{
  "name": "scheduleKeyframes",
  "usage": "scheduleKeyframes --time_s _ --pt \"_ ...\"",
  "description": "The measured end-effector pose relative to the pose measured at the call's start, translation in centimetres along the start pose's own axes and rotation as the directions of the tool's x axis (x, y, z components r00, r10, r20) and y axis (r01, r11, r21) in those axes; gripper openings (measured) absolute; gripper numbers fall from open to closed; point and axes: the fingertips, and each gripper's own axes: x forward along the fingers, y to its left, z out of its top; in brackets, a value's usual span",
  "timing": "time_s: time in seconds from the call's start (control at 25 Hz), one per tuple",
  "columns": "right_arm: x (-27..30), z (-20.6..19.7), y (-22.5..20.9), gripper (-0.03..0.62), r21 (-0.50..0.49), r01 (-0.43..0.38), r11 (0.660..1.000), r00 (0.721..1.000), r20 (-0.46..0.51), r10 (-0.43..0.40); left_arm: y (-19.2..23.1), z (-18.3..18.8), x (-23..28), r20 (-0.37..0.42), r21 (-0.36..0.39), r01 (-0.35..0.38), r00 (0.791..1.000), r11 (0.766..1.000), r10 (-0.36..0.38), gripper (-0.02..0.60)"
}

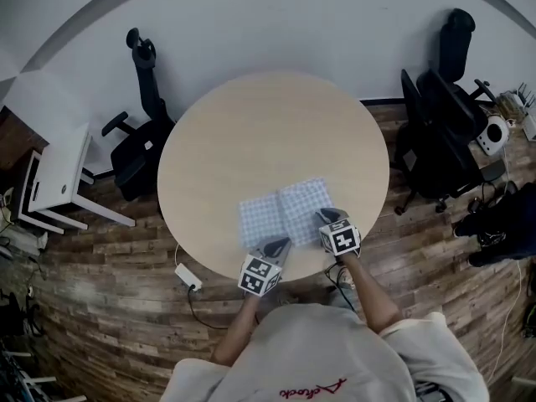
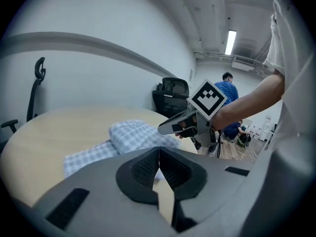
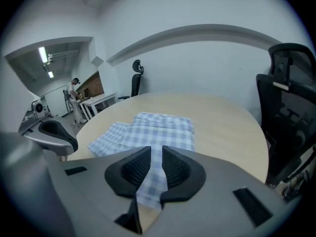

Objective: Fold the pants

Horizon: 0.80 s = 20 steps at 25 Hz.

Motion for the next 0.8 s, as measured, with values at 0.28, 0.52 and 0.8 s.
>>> scheduleKeyframes --time_s 0.28,0.52,0.8 --pt "-0.9 -2.9 -5.8 0.157 0.238 -0.019 0.971 1.0 0.002 0.02 -2.3 2.5 4.2 -0.012 0.034 0.055 0.998 0.998 -0.054 0.032" --pt "0.3 -4.7 -7.0 0.181 0.33 -0.077 0.941 0.995 -0.041 0.095 -2.0 3.8 5.7 -0.016 0.029 0.019 1.0 0.999 -0.019 0.032" --pt "2.0 -4.6 -7.1 0.082 0.339 -0.153 0.928 0.983 -0.046 0.179 -0.9 4.0 6.1 -0.033 0.011 -0.053 0.998 0.999 0.053 0.032"
